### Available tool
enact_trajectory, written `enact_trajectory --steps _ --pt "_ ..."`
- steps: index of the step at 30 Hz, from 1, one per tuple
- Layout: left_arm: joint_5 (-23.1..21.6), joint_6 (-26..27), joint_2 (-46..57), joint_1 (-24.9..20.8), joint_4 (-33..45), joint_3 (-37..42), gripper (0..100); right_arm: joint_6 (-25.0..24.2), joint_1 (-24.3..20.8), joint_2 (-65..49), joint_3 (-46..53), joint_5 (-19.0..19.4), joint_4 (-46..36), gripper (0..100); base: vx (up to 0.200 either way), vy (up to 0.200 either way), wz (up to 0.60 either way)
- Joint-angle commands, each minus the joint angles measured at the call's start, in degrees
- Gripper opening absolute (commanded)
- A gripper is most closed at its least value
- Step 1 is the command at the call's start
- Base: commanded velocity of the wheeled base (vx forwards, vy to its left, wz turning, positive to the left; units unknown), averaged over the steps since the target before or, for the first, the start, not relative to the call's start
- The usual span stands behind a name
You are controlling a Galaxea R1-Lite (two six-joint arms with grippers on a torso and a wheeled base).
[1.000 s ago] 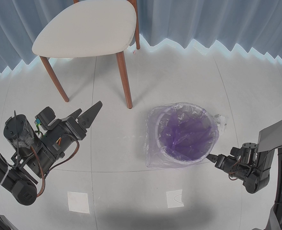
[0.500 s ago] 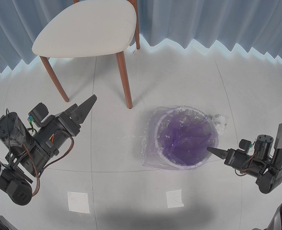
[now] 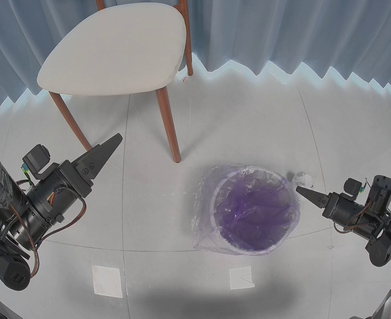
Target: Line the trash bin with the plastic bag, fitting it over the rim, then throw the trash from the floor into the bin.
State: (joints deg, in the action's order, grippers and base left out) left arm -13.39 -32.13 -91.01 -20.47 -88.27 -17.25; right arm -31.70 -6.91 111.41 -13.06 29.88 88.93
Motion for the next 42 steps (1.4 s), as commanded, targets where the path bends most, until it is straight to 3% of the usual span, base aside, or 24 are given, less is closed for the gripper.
enact_trajectory --steps 1,9,10,12,15,21,28,34,42 --pt "0.03 0.23 0.66 -1.24 -0.15 0.02 100 0.14 0.41 0.56 -0.92 -0.08 0.37 100 0.2 0.0 0.0" --pt "0.29 1.37 0.93 -3.61 -0.15 -0.15 100 2.08 4.54 0.12 -7.25 -1.67 -11.15 100 0.0 0.0 0.0" --pt "0.38 1.28 0.93 -3.61 -0.15 -0.24 100 3.04 5.07 -0.05 -9.0 -3.51 -15.01 100 0.0 0.0 0.0" --pt "0.38 1.46 1.1 -3.61 -0.15 -0.33 100 7.09 4.8 1.27 -13.49 -12.39 -24.24 100 0.0 0.0 0.0" --pt "0.29 1.46 1.81 -3.61 -0.15 -0.5 100 12.27 4.89 6.01 -16.91 -19.33 -26.0 100 0.0 0.0 0.0" --pt "-0.33 1.28 1.89 -3.35 -0.15 -1.12 100 19.74 7.0 19.46 -26.67 -20.21 -19.5 100 0.0 -0.067 0.0" --pt "-0.24 1.37 1.89 -3.53 -0.15 -1.12 100 21.68 7.35 27.19 -35.55 -20.21 -24.15 100 0.0 -0.2 0.0" --pt "0.11 1.46 2.86 -2.91 -0.15 -1.12 100 22.64 7.35 32.47 -43.55 -20.21 -30.22 100 0.0 0.0 0.0" --pt "-0.24 1.2 4.71 -3.35 -0.15 -0.68 100 23.52 6.3 36.25 -45.65 -19.95 -32.94 100 0.0 0.0 0.0"
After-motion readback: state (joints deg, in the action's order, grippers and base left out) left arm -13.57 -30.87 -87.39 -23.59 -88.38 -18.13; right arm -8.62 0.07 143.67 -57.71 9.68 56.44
